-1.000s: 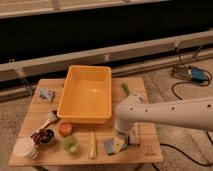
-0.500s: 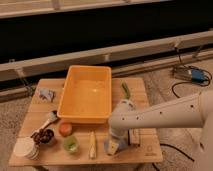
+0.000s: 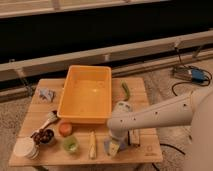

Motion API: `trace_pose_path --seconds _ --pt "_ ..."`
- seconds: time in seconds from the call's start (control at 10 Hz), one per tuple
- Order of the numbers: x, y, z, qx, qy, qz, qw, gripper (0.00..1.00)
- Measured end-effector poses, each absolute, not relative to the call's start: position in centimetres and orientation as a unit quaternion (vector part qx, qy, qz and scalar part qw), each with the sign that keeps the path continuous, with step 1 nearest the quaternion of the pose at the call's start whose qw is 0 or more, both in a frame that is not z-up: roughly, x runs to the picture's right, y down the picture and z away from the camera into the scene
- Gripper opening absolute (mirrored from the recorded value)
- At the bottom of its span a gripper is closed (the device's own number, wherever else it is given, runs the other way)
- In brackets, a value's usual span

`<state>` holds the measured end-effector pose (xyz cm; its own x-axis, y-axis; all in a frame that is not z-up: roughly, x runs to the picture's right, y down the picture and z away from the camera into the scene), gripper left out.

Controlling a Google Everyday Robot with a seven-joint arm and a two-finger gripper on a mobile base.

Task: Wipe tray with sponge

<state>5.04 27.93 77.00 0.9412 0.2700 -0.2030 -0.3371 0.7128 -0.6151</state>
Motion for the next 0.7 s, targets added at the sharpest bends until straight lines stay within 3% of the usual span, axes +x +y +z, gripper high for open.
trace_pose_path --seconds 0.2,0.7 --pt "5.02 28.45 76.89 -0.342 0.056 0.160 0.924 0.75" --pt "5.09 28.91 77.13 -0.341 0.076 0.152 0.924 0.23"
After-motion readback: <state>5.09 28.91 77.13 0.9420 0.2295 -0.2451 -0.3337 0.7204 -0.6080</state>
